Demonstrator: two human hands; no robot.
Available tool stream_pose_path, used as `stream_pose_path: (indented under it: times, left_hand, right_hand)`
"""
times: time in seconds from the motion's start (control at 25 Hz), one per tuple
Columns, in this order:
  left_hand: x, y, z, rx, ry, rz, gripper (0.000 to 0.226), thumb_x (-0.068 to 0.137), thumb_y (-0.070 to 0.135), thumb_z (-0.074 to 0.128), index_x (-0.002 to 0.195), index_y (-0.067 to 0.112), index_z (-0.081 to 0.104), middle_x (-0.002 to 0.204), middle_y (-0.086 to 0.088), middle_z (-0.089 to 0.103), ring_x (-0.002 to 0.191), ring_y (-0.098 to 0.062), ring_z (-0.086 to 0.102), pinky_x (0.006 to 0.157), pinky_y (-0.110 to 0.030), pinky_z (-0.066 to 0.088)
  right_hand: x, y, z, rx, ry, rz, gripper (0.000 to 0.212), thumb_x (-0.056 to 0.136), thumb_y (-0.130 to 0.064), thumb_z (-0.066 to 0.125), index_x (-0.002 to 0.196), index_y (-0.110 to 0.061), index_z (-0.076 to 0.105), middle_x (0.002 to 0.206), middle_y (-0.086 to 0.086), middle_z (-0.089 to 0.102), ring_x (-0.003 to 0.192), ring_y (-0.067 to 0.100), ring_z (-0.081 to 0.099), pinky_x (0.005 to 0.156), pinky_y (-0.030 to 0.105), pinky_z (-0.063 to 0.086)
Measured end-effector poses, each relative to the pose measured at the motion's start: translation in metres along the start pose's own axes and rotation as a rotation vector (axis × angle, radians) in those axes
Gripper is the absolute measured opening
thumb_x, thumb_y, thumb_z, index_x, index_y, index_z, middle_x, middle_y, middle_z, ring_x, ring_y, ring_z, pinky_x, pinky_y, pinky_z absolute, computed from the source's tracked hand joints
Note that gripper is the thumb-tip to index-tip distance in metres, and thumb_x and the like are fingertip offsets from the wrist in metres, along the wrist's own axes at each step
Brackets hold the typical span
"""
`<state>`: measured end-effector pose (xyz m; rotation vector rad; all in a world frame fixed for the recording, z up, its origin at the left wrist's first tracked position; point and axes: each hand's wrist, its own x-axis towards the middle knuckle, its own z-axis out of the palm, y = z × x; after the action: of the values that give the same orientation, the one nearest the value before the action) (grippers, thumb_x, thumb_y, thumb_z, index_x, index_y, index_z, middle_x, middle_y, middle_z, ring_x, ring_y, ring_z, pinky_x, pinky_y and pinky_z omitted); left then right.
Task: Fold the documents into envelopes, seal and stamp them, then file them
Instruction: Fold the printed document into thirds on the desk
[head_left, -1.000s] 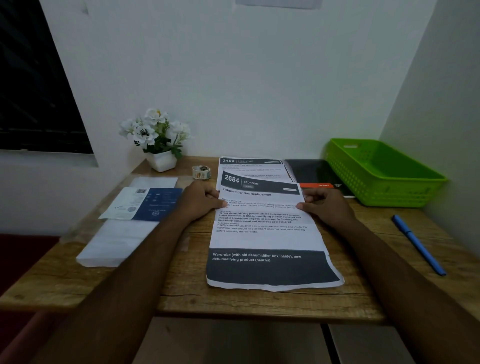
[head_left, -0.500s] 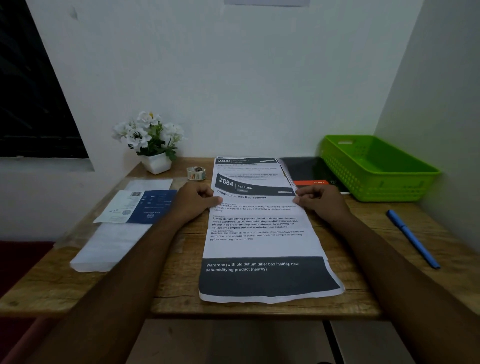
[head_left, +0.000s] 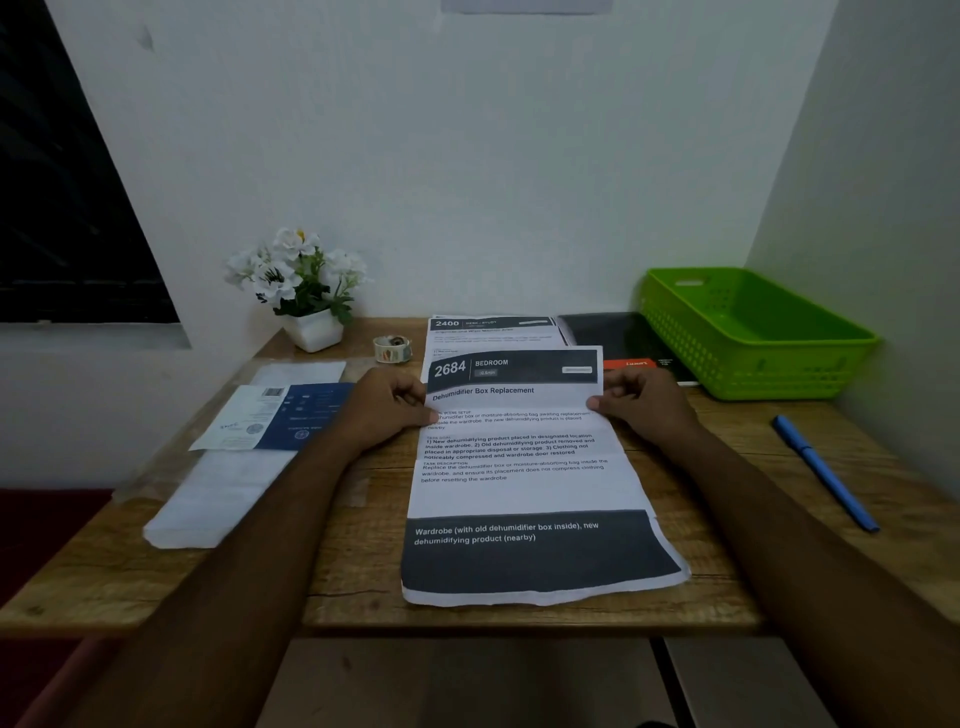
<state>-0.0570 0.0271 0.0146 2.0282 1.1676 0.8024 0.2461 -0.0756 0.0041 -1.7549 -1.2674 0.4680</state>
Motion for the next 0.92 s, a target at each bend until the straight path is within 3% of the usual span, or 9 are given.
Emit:
stream_pose_path:
  times: [0.08,0.2,0.36,0.48,0.56,0.68,0.76,0.84,0.92]
  left_hand:
    - [0.000,-0.001,0.000,0.006,0.007,-0.001,0.015,0.071,0.010,0.080,0.083,0.013,0.072,0.079,0.001,0.068,0.066,-0.004,0.055,0.050,-0.003,0.039]
    - [0.000,-0.002,0.000,0.041,0.008,-0.004,0.017,0.073,0.009,0.078,0.088,0.012,0.071,0.083,-0.001,0.069,0.072,-0.008,0.058,0.057,-0.012,0.044]
    - [-0.003,0.001,-0.002,0.031,0.008,0.040,0.019,0.076,0.001,0.072,0.087,0.017,0.072,0.079,0.006,0.068,0.071,-0.004,0.060,0.063,-0.021,0.044]
    - [-0.006,0.003,-0.003,0.059,-0.024,0.061,0.027,0.081,-0.001,0.064,0.074,0.022,0.075,0.079,0.006,0.071,0.073,-0.003,0.062,0.065,-0.022,0.049]
    - [-0.007,0.004,-0.002,0.093,-0.037,0.070,0.027,0.083,-0.002,0.060,0.078,0.020,0.077,0.090,-0.004,0.073,0.085,-0.019,0.064,0.076,-0.034,0.052]
    - [-0.008,0.006,-0.002,0.127,-0.028,0.106,0.034,0.081,-0.003,0.058,0.078,0.026,0.075,0.093,-0.001,0.069,0.086,-0.020,0.061,0.074,-0.030,0.049]
    - [-0.009,0.005,-0.002,0.142,-0.029,0.116,0.027,0.079,0.006,0.065,0.071,0.031,0.072,0.087,0.009,0.065,0.080,-0.016,0.059,0.065,-0.028,0.046]
    - [-0.010,0.003,-0.002,0.162,-0.047,0.104,0.011,0.072,0.029,0.078,0.070,0.034,0.069,0.083,0.015,0.062,0.075,-0.007,0.055,0.059,-0.021,0.038]
    - [-0.010,0.000,-0.002,0.201,-0.087,0.097,0.031,0.058,0.050,0.084,0.079,0.034,0.067,0.088,0.016,0.062,0.076,-0.002,0.056,0.059,-0.019,0.038]
  right_hand:
    - [0.000,0.000,0.000,-0.046,-0.002,-0.018,0.015,0.076,-0.019,0.080,0.076,-0.027,0.068,0.073,-0.002,0.063,0.073,0.017,0.057,0.078,0.039,0.048]
    - [0.000,0.001,-0.001,-0.077,-0.013,-0.053,0.024,0.076,-0.017,0.079,0.062,-0.025,0.061,0.067,-0.003,0.064,0.065,0.014,0.056,0.072,0.035,0.046]
    - [-0.001,0.003,-0.001,-0.119,-0.047,-0.074,0.019,0.082,-0.015,0.074,0.067,-0.025,0.068,0.073,-0.003,0.070,0.077,0.019,0.065,0.076,0.036,0.048]
    - [-0.005,0.000,-0.002,-0.129,-0.139,-0.115,0.037,0.089,-0.005,0.056,0.070,-0.031,0.075,0.096,-0.008,0.071,0.091,0.014,0.065,0.083,0.035,0.051]
    - [-0.008,-0.003,-0.003,-0.178,-0.148,-0.149,0.047,0.093,-0.004,0.048,0.069,-0.036,0.074,0.100,-0.010,0.066,0.086,0.013,0.063,0.075,0.032,0.049]
    - [-0.008,-0.006,-0.004,-0.236,-0.141,-0.176,0.051,0.092,-0.002,0.040,0.072,-0.036,0.073,0.095,-0.009,0.063,0.074,0.021,0.060,0.061,0.031,0.042]
    - [-0.009,-0.005,-0.003,-0.241,-0.137,-0.164,0.049,0.091,-0.003,0.042,0.071,-0.036,0.072,0.090,-0.014,0.060,0.068,0.019,0.057,0.058,0.030,0.039]
    - [-0.009,-0.004,-0.003,-0.206,-0.140,-0.156,0.041,0.090,-0.006,0.047,0.071,-0.033,0.071,0.086,-0.013,0.061,0.065,0.012,0.054,0.058,0.029,0.038]
    - [-0.010,-0.004,-0.005,-0.136,-0.156,-0.166,0.023,0.090,-0.015,0.058,0.076,-0.029,0.070,0.080,-0.008,0.065,0.064,0.007,0.053,0.061,0.028,0.038]
